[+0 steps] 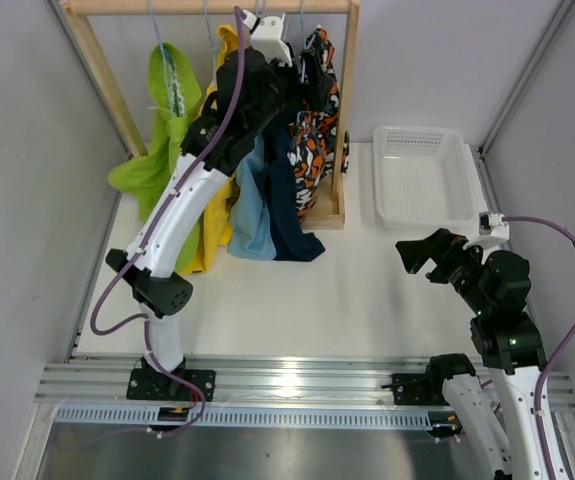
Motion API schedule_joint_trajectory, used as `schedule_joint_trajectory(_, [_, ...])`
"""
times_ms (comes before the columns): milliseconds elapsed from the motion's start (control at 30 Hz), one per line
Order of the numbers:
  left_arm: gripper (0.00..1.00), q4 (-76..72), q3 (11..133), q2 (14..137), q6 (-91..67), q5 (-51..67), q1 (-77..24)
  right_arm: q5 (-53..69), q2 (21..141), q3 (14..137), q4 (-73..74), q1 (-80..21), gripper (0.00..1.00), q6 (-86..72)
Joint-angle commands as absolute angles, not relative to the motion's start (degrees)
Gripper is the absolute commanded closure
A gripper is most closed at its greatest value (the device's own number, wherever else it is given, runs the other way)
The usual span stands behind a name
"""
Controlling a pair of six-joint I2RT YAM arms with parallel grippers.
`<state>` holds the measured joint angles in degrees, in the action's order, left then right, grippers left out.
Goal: Remove the shorts from the hanger
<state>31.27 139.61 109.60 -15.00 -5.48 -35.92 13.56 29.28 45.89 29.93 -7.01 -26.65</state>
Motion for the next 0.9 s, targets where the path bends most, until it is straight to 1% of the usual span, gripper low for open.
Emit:
schedule_joint_trajectory(0, [0.07,25.75,142.47,110.47,-13.54,-10.36,-37.53,14.06,28.30,46.58,28.47,-6.94,0.00,-25.40])
schedule_joint_trajectory(333, [0.08,25.49,141.07,115.49,-13.45,-15.55,-37.53,14.06,27.25,48.69,31.02,-6.94,0.00,-25.22])
schedule_joint_trajectory(500, [0.08,24.00,139.66,115.84,-12.39,-21.61,-37.53,13.80,26.37,48.60,32.34,-6.94,0.01,-25.31])
schedule_joint_trajectory(533, [0.10,23.65,139.48,115.93,-11.78,-21.62,-37.53,13.80,25.93,48.34,32.69,-6.94,0.01,-25.31])
schedule_joint_trajectory(567, [0.14,23.29,139.57,116.10,-11.60,-21.53,-37.44,13.71,25.75,48.17,32.78,-6.94,0.01,-25.31])
schedule_joint_trajectory(600, [0.16,23.20,139.83,116.89,-11.51,-21.36,-37.44,13.45,25.66,48.08,33.04,-6.94,0.01,-25.31])
schedule_joint_trajectory(633, [0.22,23.29,140.44,117.24,-11.51,-21.27,-37.44,13.36,25.40,47.90,33.22,-6.94,0.00,-25.40])
schedule_joint_trajectory(700, [0.25,23.64,140.71,117.94,-11.60,-21.27,-37.44,13.18,25.23,47.64,33.31,-6.94,0.01,-25.40])
schedule_joint_trajectory(733, [0.40,23.73,140.63,118.12,-11.60,-21.18,-37.44,13.18,25.14,47.55,33.48,-7.03,0.01,-25.40])
schedule_joint_trajectory(767, [0.47,23.99,140.71,118.39,-11.69,-21.09,-37.44,13.10,25.05,47.37,33.40,-6.94,0.01,-25.49])
schedule_joint_trajectory(800, [0.50,24.08,140.63,118.74,-11.69,-20.75,-37.44,13.01,24.96,47.29,33.75,-6.94,0.00,-25.31])
schedule_joint_trajectory(833, [0.60,24.17,140.80,118.91,-11.78,-20.66,-37.35,12.92,24.79,47.20,33.92,-6.94,0.01,-25.31])
schedule_joint_trajectory(867, [0.62,24.52,140.71,119.18,-11.78,-20.39,-37.27,12.75,24.61,47.11,34.10,-6.94,0.01,-25.23])
